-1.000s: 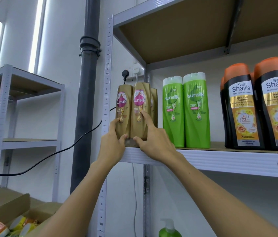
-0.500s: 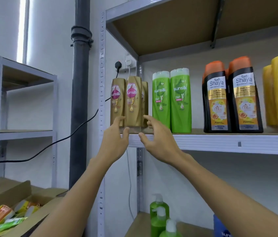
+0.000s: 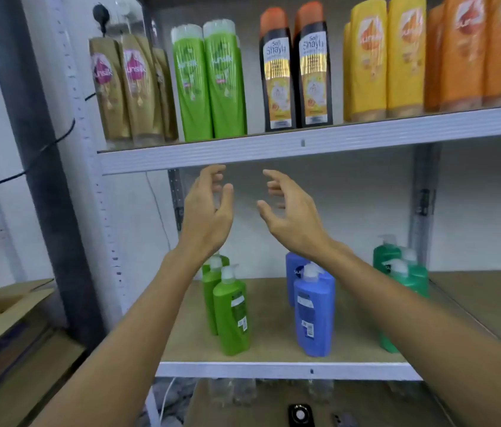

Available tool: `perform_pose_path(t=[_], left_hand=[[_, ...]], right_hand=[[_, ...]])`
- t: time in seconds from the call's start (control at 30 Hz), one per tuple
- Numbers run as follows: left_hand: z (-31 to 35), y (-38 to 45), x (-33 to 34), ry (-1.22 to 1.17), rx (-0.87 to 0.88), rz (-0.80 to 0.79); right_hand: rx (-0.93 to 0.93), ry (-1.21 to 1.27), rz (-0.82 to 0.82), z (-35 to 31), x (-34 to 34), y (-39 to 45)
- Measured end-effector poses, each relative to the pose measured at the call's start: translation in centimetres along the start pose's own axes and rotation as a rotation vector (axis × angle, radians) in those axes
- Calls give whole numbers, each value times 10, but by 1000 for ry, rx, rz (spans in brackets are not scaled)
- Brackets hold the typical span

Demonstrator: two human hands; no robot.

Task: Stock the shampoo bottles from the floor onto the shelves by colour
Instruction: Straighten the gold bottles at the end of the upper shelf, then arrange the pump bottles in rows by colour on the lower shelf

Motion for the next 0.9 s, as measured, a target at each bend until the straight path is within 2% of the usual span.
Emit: perform_pose_path(t=[0.4,0.6,0.73,0.9], left_hand=[[-5,-106,157,-208,-104,-286],[-17,-153,247,-320,-173,-433],[-36,-177,302,-367,-262,-469],[-60,-196,351,-404,-353,-517]], right_hand=[[248,-165,53,103,-96,-126],[328,-264,145,163,-132,-179],[364,-330,190,201,-144,-209],[440,-304,147,252,-137,-241]])
Point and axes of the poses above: each hand's wrist, its own y-axis towards the middle knuckle, its own x-axis out of the palm, z = x × y, the point moved 7 cm from there along y, towards the middle knuckle, and after that the axes turned 6 degrees about -x, right-handed, at the moved point
